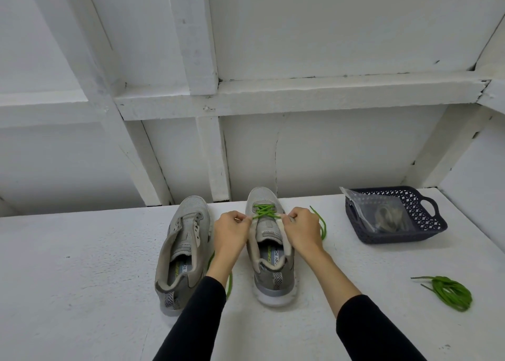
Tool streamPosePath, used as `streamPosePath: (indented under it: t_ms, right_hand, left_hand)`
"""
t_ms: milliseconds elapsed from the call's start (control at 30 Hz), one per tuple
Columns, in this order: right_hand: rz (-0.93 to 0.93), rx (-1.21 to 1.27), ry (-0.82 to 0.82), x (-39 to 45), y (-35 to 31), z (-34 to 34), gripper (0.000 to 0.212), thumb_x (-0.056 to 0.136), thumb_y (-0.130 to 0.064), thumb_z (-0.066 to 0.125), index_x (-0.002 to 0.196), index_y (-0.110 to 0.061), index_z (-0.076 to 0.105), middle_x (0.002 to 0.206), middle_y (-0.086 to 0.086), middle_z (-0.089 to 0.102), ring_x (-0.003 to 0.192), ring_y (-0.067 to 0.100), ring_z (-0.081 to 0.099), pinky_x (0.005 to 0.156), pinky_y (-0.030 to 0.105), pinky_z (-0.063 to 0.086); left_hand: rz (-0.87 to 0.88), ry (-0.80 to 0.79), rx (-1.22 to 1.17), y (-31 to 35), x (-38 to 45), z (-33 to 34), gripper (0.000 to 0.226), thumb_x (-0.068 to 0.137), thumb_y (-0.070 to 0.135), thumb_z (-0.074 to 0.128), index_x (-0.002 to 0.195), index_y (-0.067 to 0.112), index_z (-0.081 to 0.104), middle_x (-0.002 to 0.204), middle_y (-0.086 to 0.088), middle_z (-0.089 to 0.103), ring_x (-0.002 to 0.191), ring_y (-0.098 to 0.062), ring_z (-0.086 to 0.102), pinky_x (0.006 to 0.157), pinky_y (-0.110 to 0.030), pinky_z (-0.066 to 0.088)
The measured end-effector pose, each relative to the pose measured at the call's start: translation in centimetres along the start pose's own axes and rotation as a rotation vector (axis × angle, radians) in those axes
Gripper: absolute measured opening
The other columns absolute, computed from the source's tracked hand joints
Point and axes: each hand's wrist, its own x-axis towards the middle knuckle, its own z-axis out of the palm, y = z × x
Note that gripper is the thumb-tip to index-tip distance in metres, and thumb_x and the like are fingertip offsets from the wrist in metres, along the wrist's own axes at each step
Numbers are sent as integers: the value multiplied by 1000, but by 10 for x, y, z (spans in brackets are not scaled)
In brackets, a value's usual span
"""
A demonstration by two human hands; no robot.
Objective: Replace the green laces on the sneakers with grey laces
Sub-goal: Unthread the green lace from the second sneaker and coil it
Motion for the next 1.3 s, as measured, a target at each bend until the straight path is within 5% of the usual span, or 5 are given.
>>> streamPosePath:
  t_ms: [300, 633, 900, 1100, 1300]
  right_hand:
    - [-193, -119, -118, -9, -9, -10, 17, 91, -31, 62, 87, -15, 59, 80, -4, 56, 77, 17, 55, 61, 27, 41]
    - [-568, -413, -181, -8, -29, 13, 17, 87, 0, 54, 96, -13, 60, 101, 3, 64, 92, 25, 57, 73, 38, 49]
    - [-203, 224, -4, -4, -20, 8, 8, 93, -7, 57, 87, -10, 61, 85, -2, 59, 79, 8, 55, 65, 11, 40]
    - [505, 769, -13, -1, 14, 11, 21, 93, -4, 56, 73, -12, 58, 70, 6, 55, 62, 16, 47, 60, 29, 43]
    - [-7, 350, 262, -12, -16, -4, 17, 91, 0, 52, 100, -10, 61, 97, 0, 58, 84, 17, 56, 71, 25, 41]
  left_hand:
    - [-186, -137, -274, 3, 0, -8, 13, 85, 5, 65, 73, 2, 69, 68, -8, 63, 67, -21, 60, 71, -37, 60]
    - [-480, -278, -754, -18, -2, -9, 11, 86, 8, 65, 96, 3, 68, 75, -2, 69, 70, -13, 62, 65, -22, 51]
    - [-449, -235, -748, -20, -1, -4, 10, 87, 8, 63, 94, 7, 69, 82, -6, 67, 69, -15, 61, 58, -22, 48]
    - [-457, -230, -732, -20, -3, -2, 9, 86, 9, 66, 94, 5, 69, 82, -7, 64, 67, -14, 60, 52, -19, 50]
    - [-463, -223, -739, -21, -3, -1, 11, 86, 9, 67, 96, 4, 70, 86, -8, 65, 71, -14, 61, 59, -20, 51]
